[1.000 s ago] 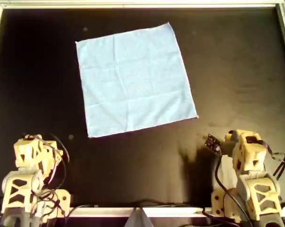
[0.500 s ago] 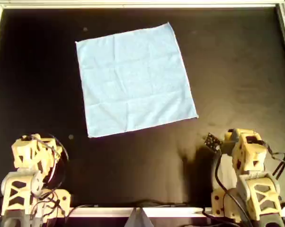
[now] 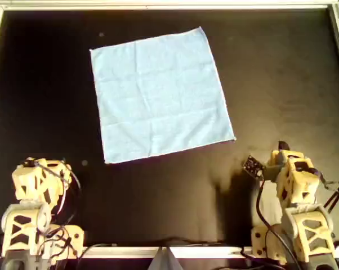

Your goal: Fold a cloth

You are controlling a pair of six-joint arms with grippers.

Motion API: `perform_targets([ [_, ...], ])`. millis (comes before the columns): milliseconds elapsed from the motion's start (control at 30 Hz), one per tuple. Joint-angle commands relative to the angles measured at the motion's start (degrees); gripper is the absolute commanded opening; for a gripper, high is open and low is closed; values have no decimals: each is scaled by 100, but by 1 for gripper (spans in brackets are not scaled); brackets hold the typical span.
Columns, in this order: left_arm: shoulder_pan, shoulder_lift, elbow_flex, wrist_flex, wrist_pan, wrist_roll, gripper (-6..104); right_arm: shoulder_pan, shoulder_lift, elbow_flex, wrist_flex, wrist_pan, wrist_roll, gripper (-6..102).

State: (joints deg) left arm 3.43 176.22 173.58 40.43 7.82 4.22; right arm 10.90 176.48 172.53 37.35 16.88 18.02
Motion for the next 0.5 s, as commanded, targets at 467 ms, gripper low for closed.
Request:
perform_targets([
  [467,-1037,-2962,-2382,-158,62,-721,76,615,-729,-756,-229,-1538,-1354,84],
])
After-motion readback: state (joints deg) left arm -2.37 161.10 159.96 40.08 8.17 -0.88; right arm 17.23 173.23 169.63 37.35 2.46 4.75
